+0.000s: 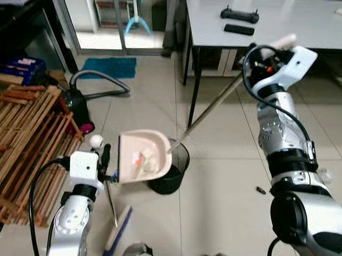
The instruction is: Sweep floor
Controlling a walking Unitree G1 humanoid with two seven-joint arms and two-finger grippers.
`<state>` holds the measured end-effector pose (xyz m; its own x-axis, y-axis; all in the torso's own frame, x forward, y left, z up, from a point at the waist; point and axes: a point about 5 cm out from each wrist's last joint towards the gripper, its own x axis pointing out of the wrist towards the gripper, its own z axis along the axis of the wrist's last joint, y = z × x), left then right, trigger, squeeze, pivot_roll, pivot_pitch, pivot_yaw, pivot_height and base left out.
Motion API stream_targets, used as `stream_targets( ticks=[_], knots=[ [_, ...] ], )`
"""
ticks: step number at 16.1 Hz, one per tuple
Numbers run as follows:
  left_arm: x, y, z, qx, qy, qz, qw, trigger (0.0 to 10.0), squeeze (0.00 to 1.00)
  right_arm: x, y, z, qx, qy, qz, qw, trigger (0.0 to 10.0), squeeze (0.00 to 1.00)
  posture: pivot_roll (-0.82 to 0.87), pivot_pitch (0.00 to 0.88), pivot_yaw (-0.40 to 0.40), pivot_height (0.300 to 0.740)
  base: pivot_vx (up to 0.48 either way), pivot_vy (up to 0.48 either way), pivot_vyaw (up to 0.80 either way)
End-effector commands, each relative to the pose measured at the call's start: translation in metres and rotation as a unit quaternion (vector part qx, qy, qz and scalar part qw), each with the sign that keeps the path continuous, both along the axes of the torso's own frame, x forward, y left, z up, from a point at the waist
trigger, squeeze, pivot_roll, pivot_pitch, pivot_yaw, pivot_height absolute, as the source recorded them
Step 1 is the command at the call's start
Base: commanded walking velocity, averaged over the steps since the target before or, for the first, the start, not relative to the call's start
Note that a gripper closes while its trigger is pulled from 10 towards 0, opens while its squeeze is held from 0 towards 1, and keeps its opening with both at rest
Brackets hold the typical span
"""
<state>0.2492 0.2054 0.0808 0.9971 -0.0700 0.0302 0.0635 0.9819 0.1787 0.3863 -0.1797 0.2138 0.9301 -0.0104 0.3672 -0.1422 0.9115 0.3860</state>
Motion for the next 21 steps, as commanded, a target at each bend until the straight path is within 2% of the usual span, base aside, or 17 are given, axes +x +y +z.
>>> stream_targets(
  ticks=[1,6,10,12,14,19,20,21],
  knots=[
    [0.002,-0.001,0.005,0.006,-0.011,-0.006,1.000,10.0,0.00,0.001,-0.006,0.022,0.017,-0.047,-0.025,0.998,10.0,0.00,0.11,0.085,-0.002,0.740,0.000,0.000,0.00],
    [0.000,0.003,0.003,0.010,-0.007,-0.008,1.000,10.0,0.00,0.004,-0.003,0.022,0.015,-0.047,-0.030,0.998,10.0,0.00,0.11,0.092,-0.003,0.740,0.000,0.000,0.00],
    [0.010,0.009,0.015,0.020,-0.024,-0.013,0.999,10.0,0.00,0.005,-0.002,0.027,-0.005,-0.058,-0.022,0.998,10.0,0.00,0.10,0.089,0.004,0.740,0.000,0.000,0.00],
    [0.013,0.012,0.015,0.025,-0.025,-0.014,0.999,10.0,0.00,0.004,-0.003,0.037,-0.034,-0.085,-0.014,0.996,10.0,0.00,0.09,0.082,0.004,0.740,0.000,0.000,0.00],
    [0.014,0.011,0.015,0.026,-0.026,-0.015,0.999,10.0,0.00,0.002,0.005,0.042,-0.059,-0.106,0.011,0.993,10.0,0.00,0.09,0.080,0.002,0.740,0.000,0.000,0.00],
    [0.011,0.011,0.012,0.029,-0.021,-0.017,0.999,10.0,0.00,0.000,0.017,0.053,-0.079,-0.151,0.040,0.985,10.0,0.00,0.09,0.080,-0.002,0.740,0.000,0.000,0.00],
    [0.009,0.014,0.010,0.031,-0.017,-0.014,0.999,10.0,0.00,-0.006,0.023,0.059,-0.095,-0.188,0.045,0.977,10.0,0.00,0.10,0.081,-0.001,0.740,0.000,0.000,0.00],
    [0.008,0.015,0.009,0.032,-0.016,-0.014,0.999,10.0,0.00,-0.007,0.025,0.060,-0.099,-0.195,0.047,0.975,10.0,0.00,0.10,0.081,-0.001,0.740,0.000,0.000,0.00]
  ],
)
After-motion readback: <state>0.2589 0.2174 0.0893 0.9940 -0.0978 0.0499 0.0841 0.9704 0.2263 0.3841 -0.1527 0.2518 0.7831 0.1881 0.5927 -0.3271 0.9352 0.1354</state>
